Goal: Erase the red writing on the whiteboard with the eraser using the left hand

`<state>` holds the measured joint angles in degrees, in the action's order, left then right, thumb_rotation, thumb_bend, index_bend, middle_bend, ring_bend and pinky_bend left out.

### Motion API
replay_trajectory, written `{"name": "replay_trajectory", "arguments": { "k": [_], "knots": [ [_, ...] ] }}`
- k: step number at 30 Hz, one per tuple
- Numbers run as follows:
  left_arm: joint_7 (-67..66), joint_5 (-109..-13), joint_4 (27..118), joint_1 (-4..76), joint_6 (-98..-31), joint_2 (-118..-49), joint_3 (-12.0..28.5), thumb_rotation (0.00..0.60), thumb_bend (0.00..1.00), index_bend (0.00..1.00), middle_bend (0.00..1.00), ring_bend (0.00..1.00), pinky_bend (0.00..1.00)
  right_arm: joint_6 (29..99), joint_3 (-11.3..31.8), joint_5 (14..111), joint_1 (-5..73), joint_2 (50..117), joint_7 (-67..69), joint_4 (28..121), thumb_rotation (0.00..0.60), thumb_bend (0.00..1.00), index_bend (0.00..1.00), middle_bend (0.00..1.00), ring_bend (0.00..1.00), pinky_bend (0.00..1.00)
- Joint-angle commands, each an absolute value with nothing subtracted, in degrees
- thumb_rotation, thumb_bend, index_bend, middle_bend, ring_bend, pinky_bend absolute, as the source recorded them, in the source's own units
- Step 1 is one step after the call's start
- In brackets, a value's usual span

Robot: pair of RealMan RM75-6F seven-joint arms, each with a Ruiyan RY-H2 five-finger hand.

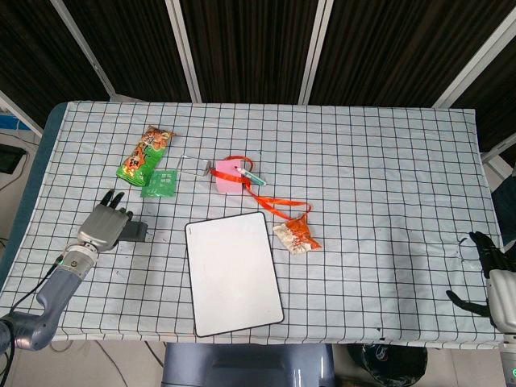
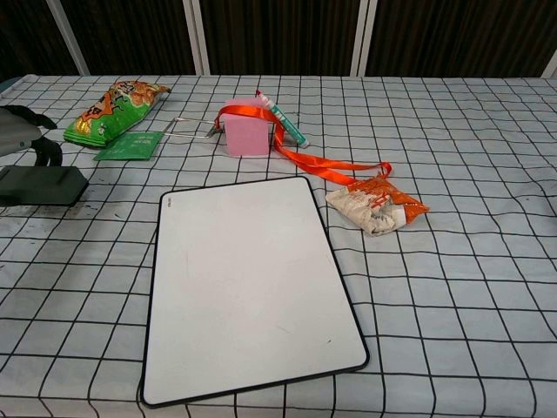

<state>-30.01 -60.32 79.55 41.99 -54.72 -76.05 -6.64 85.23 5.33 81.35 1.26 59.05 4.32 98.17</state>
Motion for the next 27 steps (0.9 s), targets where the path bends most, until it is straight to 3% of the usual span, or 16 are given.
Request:
{"name": "replay_trajectory", "arguments": {
  "k": [1, 9, 16, 20, 27],
  "knots": [
    [-30.83, -59.41, 78.49, 41.60, -53.54, -77.07, -6.23, 0.600, 0.32, 0.39, 0.40, 0.00, 0.00, 85.06, 5.33, 81.21, 1.27, 58.99, 4.63, 98.25, 0.600, 0.18, 0.07, 0.10, 0.19, 0.21],
    [-35.64, -56.74, 77.65, 41.54, -52.32, -78.71, -5.26, 0.600, 0.29, 0.36, 0.34, 0.00, 0.00, 85.01, 5.34, 81.16, 1.27, 58.90, 4.66, 98.34, 0.600, 0.18, 0.07, 0.10, 0.19, 0.21],
    [-42.03, -49.99, 80.37, 41.78, -51.84, -77.94, -4.87, 0.600, 0.21, 0.13, 0.17, 0.00, 0.00, 84.71, 5.30, 81.06, 1.32, 58.75, 4.97, 98.36, 0.600, 0.18, 0.07, 0.10, 0.19, 0.21],
    [-44.83, -48.32, 85.07, 41.87, -54.69, -76.11, -4.18, 0.600, 0.17, 0.07, 0.14, 0.00, 0.00, 84.68, 5.28, 81.11, 1.34, 58.69, 4.95, 98.40, 0.600, 0.18, 0.07, 0.10, 0.19, 0.21],
    [-44.14, -52.48, 95.83, 40.10, -62.35, -70.12, -2.89, 0.600, 0.16, 0.06, 0.13, 0.00, 0.00, 84.76, 5.29, 81.13, 1.32, 58.74, 4.82, 98.38, 0.600, 0.18, 0.07, 0.10, 0.19, 0.21]
  ]
}}
